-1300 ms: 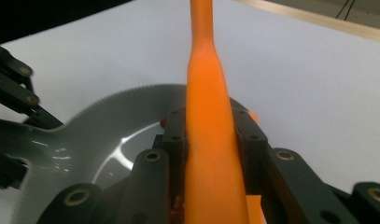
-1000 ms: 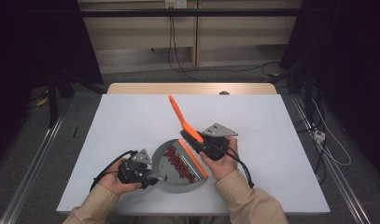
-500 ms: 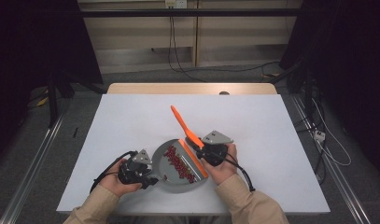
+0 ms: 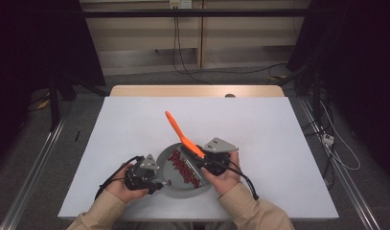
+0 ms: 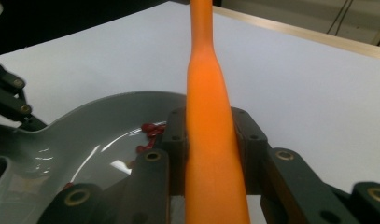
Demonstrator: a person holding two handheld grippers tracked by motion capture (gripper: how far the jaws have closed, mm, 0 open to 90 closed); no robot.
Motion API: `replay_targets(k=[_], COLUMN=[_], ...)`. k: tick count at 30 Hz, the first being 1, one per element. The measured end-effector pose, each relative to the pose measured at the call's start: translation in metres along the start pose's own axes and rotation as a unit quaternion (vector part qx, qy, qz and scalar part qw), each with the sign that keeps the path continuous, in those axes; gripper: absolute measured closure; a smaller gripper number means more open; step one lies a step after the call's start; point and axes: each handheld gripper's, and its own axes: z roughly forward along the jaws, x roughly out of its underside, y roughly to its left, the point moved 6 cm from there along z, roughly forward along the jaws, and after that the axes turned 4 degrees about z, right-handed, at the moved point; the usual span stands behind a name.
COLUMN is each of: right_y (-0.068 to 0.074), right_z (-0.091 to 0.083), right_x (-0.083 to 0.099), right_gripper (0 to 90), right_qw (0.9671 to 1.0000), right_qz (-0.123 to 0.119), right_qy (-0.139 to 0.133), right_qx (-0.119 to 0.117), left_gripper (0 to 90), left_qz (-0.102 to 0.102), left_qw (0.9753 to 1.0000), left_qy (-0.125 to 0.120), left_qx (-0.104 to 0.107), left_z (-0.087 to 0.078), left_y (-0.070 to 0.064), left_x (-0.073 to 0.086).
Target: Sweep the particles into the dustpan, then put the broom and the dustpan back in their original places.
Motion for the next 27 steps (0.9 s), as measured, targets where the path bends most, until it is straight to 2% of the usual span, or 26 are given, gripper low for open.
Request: replay_targets(k=[1,2,3,4,5,6,7,8,10,12,13,16,18,19,20,21,22,23,24,25,27], right_y=[-0.004,-0.007,-0.011,-0.015,-0.019,-0.022,-0.027,-0.03,-0.035,-0.041,-0.044,-0.052,-0.058,-0.06,-0.063,-0.065,-0.068,-0.07,-0.072,-0.075,-0.079], right_z=[-0.002,-0.003,-0.005,-0.007,-0.009,-0.01,-0.012,-0.014,-0.017,-0.021,-0.023,-0.027,-0.029,-0.03,-0.032,-0.033,-0.035,-0.036,-0.037,-0.038,-0.04], right_x=[-0.001,-0.001,-0.002,-0.002,-0.002,-0.002,-0.002,-0.001,-0.001,-0.002,-0.001,-0.001,-0.001,-0.001,-0.001,-0.001,-0.001,-0.002,-0.002,-0.002,-0.001], right_gripper=[71.2,71.2,71.2,71.2,71.2,71.2,71.2,71.2,71.2,71.2,71.2,71.2,71.2,71.2,71.2,71.2,71.2,71.2,71.2,71.1,71.2], right_qw=[1.0,1.0,0.9999,0.9999,0.9998,0.9997,0.9996,0.9994,0.9992,0.999,0.9989,0.9984,0.998,0.9978,0.9976,0.9973,0.9971,0.9967,0.9965,0.9962,0.9958], right_qz=[0.003,0.003,0.006,0.01,0.012,0.015,0.018,0.022,0.024,0.027,0.027,0.031,0.038,0.04,0.041,0.043,0.045,0.048,0.049,0.05,0.053], right_qy=[-0.002,-0.004,-0.007,-0.008,-0.009,-0.01,-0.012,-0.011,-0.014,-0.018,-0.018,-0.021,-0.021,-0.021,-0.023,-0.025,-0.027,-0.029,-0.029,-0.03,-0.03], right_qx=[0.003,0.006,0.009,0.012,0.016,0.018,0.02,0.023,0.028,0.032,0.034,0.042,0.046,0.048,0.051,0.054,0.055,0.058,0.061,0.064,0.068], left_gripper=[63.3,63.4,63.6,63.8,63.8,63.9,63.9,63.9,63.9,63.9,63.9,64.0,64.0,64.0,63.9,63.9,63.9,63.9,63.9,63.9,63.9], left_qz=[-0.016,-0.013,0.01,0.001,0.005,-0.005,0.011,0.011,0.003,0.005,0.005,0.006,0.002,-0.001,0.001,-0.005,-0.011,-0.018,-0.021,-0.029,-0.044], left_qw=[0.9998,0.9998,0.9999,0.9997,0.9996,0.9992,0.9995,0.9993,0.9989,0.9984,0.9981,0.9973,0.9962,0.9957,0.9958,0.9955,0.9951,0.9943,0.9938,0.9934,0.9914], left_qy=[-0.015,-0.018,-0.007,-0.023,-0.026,-0.039,-0.025,-0.033,-0.043,-0.047,-0.057,-0.069,-0.078,-0.087,-0.081,-0.088,-0.088,-0.097,-0.094,-0.101,-0.109], left_qx=[-0.001,0.0,-0.002,-0.004,-0.009,-0.005,-0.017,-0.013,-0.018,-0.031,-0.024,-0.024,-0.037,-0.03,-0.041,-0.035,-0.044,-0.041,-0.056,-0.047,-0.058], left_z=[0.001,0.002,0.0,0.001,0.0,0.0,-0.001,0.0,0.002,0.001,0.002,0.0,-0.002,-0.003,-0.005,-0.006,-0.007,-0.008,-0.011,-0.012,-0.016], left_y=[-0.002,-0.002,0.0,-0.002,-0.001,-0.002,0.0,0.001,0.002,0.004,0.004,0.005,0.007,0.008,0.009,0.01,0.012,0.013,0.016,0.017,0.021], left_x=[-0.001,-0.001,0.001,0.0,0.0,0.0,0.002,0.002,0.002,0.002,0.002,-0.001,-0.002,-0.002,-0.001,-0.001,0.0,-0.001,0.0,0.0,0.0])
